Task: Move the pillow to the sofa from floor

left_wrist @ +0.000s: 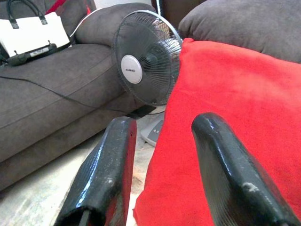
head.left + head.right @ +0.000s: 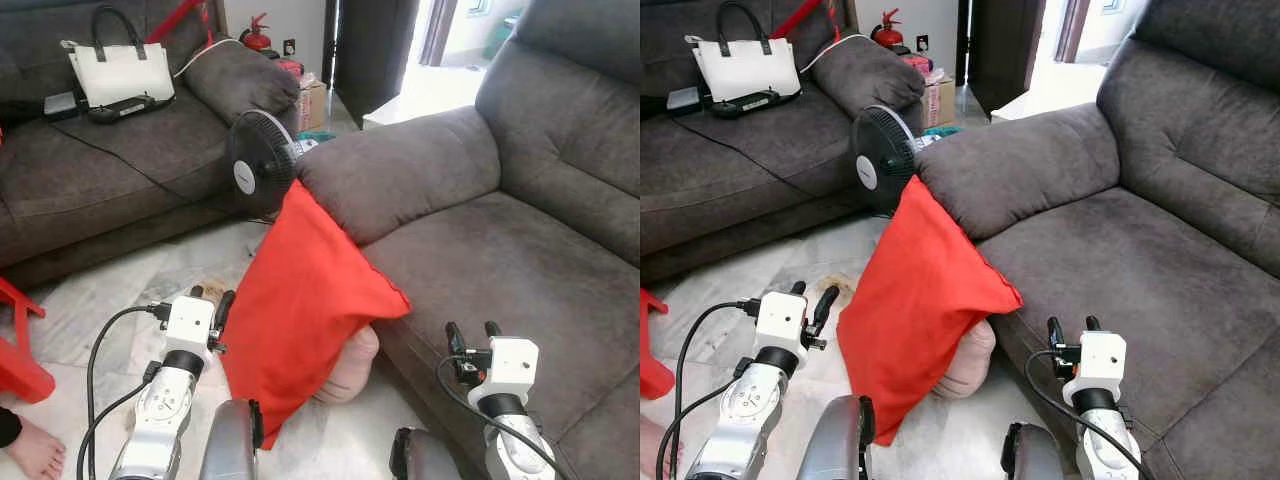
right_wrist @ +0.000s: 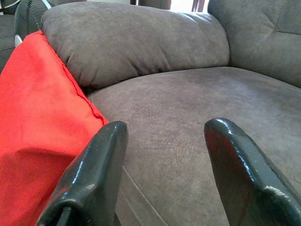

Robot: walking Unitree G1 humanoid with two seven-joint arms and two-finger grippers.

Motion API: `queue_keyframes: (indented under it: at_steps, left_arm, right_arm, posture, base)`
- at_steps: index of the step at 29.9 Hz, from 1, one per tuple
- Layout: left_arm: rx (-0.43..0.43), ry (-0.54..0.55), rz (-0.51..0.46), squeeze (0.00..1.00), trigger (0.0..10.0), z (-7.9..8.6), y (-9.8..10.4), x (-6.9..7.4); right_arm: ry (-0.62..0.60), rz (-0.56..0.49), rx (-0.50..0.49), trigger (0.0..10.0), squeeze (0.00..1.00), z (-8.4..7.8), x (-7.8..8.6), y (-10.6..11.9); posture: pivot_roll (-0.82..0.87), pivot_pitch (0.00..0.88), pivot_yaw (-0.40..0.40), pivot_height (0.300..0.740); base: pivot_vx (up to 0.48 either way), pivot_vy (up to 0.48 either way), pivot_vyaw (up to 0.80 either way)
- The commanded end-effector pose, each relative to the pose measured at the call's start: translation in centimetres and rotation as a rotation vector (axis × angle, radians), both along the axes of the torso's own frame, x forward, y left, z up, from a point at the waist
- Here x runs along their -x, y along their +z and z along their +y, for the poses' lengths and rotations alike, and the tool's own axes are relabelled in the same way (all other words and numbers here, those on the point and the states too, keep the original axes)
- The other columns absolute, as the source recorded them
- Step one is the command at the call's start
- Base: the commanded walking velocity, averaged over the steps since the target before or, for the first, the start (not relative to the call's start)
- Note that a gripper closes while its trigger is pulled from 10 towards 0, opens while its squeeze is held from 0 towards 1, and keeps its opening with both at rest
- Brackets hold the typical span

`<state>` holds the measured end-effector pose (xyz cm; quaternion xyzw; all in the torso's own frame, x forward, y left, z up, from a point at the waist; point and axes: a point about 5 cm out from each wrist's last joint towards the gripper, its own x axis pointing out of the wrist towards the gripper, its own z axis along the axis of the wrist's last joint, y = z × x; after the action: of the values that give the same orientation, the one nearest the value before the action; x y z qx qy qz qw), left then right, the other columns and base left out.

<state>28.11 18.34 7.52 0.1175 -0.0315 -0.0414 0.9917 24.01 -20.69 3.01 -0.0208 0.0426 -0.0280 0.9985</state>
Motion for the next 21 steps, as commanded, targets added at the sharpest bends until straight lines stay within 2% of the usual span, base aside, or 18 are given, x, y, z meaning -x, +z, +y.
queue_keyframes:
  at_steps: [1, 5, 12, 21]
  left_arm:
    - [-0.01, -0.015, 0.012, 0.0, 10.0, -0.17, -0.09, -0.2]
    - [-0.011, -0.014, 0.012, 0.0, 10.0, -0.17, -0.07, -0.23]
    - [-0.012, -0.018, 0.012, 0.0, 10.0, -0.29, -0.07, -0.3]
    - [-0.012, -0.02, 0.012, 0.0, 10.0, -0.31, -0.07, -0.38]
  right_arm:
    - [0.004, -0.001, 0.018, 10.0, 0.0, -0.19, -0.14, 0.13]
    - [0.013, 0.005, 0.034, 10.0, 0.0, -0.22, -0.12, 0.06]
    - [0.019, 0.012, 0.038, 10.0, 0.0, -0.07, -0.2, -0.05]
    - [0.022, 0.012, 0.038, 10.0, 0.0, 0.01, -0.23, -0.07]
  posture:
    - [0.05, 0.0, -0.028, 0.552]
    - [0.06, 0.0, -0.029, 0.552]
    - [0.06, 0.0, -0.028, 0.552]
    - [0.05, 0.0, -0.027, 0.552]
  base:
    - [0.0, 0.0, 0.0]
    - [0.0, 0.0, 0.43]
    - [0.0, 0.0, 0.0]
    - [0.0, 0.0, 0.62]
